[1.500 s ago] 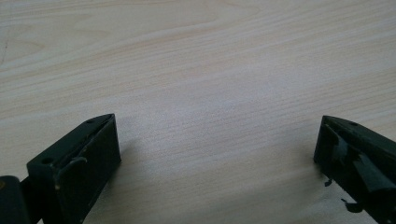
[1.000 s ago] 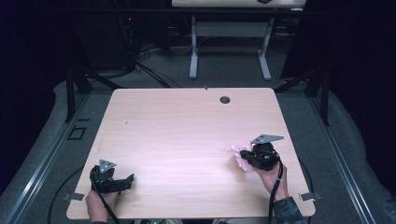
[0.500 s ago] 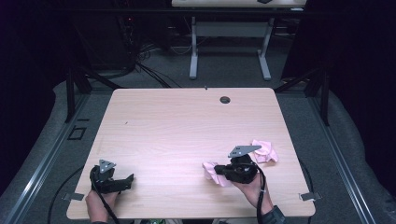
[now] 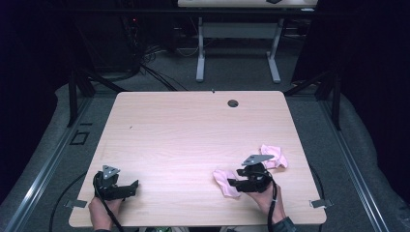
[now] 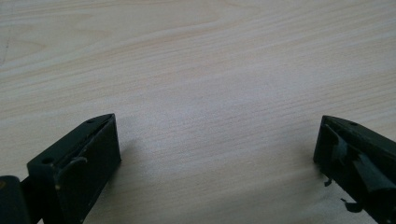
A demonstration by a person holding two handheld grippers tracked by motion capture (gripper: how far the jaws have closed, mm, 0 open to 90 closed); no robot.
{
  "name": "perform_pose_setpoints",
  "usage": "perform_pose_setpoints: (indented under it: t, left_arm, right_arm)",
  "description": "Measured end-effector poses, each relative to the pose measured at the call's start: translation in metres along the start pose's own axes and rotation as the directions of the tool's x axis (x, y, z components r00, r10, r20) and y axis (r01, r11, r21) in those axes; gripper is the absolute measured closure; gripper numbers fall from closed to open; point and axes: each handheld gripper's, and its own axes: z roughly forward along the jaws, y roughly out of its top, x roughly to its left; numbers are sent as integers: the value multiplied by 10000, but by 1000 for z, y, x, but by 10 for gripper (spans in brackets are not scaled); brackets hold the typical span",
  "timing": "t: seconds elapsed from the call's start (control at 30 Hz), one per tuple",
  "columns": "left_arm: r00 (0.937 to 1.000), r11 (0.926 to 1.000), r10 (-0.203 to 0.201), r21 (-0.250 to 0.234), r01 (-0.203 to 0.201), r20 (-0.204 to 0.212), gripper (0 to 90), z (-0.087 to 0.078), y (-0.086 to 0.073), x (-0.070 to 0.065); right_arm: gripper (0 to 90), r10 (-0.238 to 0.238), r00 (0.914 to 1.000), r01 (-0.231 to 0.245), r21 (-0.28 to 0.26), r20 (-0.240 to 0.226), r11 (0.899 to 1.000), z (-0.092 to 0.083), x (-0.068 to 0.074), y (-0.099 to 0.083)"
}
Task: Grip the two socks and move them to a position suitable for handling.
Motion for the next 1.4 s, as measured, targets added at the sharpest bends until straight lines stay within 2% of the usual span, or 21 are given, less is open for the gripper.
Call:
perform_pose_setpoints:
  t: [0.07, 0.13, 0.27, 0.53, 0.6, 0.63, 0.7, 0.73, 0.77, 0.8, 0.93, 0.97, 1.03, 1.07, 1.1, 1.13, 1.17, 1.2, 1.23, 1.27, 1.4]
  left_arm:
    - [10000, 10000, 2, 0, -2, 0, 1, 0, 0, 0]
    - [10000, 10000, 2, 1, -2, 1, 1, 0, 0, 0]
    - [10000, 10000, 1, -2, -1, 1, 1, 0, 0, 0]
    - [10000, 10000, 1, -2, -1, 0, 1, 0, 0, 0]
    - [10000, 10000, 0, -3, 0, 1, 1, 0, 0, 0]
    - [10000, 10000, 0, -3, 0, 1, 1, 0, 0, 0]
    - [10000, 10000, -2, -2, 2, 1, 1, 0, 0, 0]
    - [10000, 10000, 0, -2, 0, -1, 1, 0, 0, 0]
    - [10000, 10000, 9, -10, -9, -3, 1, 0, 0, 0]
    - [10000, 10000, 12, -11, -12, -2, 1, 0, 0, 0]
    - [10000, 10000, 3, -1, -3, -1, 1, 0, 0, 0]
    - [10000, 10000, 0, -2, 0, 0, 1, 0, 0, 0]
    - [10000, 10000, 14, -9, -14, -2, 1, 0, 0, 0]
    - [10000, 10000, 0, -4, 0, -1, 1, 0, 0, 0]
    - [10000, 10000, 0, -2, 0, 1, 1, 0, 0, 0]
    - [10000, 10000, 2, -2, -2, 0, 1, 0, 0, 0]
    - [10000, 10000, 2, 1, -2, 1, 1, 0, 0, 0]
    - [10000, 10000, 2, 1, -2, 1, 1, 0, 0, 0]
    - [10000, 10000, 2, 1, -2, 0, 1, 0, 0, 0]
    - [10000, 10000, -7, 11, 7, 2, 1, 0, 0, 0]
    - [10000, 10000, 18, 8, -18, 4, 1, 0, 0, 0]
  right_arm:
    - [562, -266, 9994, 258, 379, 207, 9989, 12, 5, -1]
    - [623, -178, 9998, 174, 540, 73, 9984, 22, 8, -2]
    - [698, -294, 9994, 300, 401, -154, 9987, 27, 18, -3]
    - [742, -554, 9936, 592, 356, -983, 9976, 36, 38, -2]
    - [616, -716, 9913, 768, 430, -1108, 9961, 35, 43, -2]
    - [616, -716, 9913, 768, 430, -1108, 9961, 35, 43, -2]
    - [406, -621, 9913, 623, -12, -1161, 9981, 25, 38, -1]
    - [406, -621, 9913, 623, -12, -1161, 9981, 25, 38, -1]
    - [280, -455, 9946, 418, -405, -937, 9983, 10, 28, 3]
    - [223, -388, 9959, 350, -481, -812, 9982, 4, 23, 4]
    - [144, 24, 9999, -37, -862, -152, 9963, -17, -3, 9]
    - [101, 309, 9982, -260, -949, 508, 9951, -29, -27, 12]
    - [83, 750, 9929, -644, -1121, 927, 9916, -37, -46, 12]
    - [68, 970, 9855, -830, -1032, 1389, 9912, -41, -60, 12]
    - [68, 970, 9855, -830, -1032, 1389, 9912, -41, -60, 12]
    - [72, 1127, 9801, -956, -1090, 1633, 9894, -45, -72, 11]
    - [72, 1469, 9662, -1258, -1101, 2117, 9859, -48, -91, 9]
    - [83, 1692, 9601, -1483, -1074, 2228, 9831, -48, -101, 8]
    - [83, 1692, 9601, -1483, -1074, 2228, 9831, -48, -101, 8]
    - [121, 2107, 9425, -1940, -887, 2595, 9770, -45, -119, 3]
    - [183, 2421, 9242, -2350, -601, 2953, 9701, -39, -134, -2]
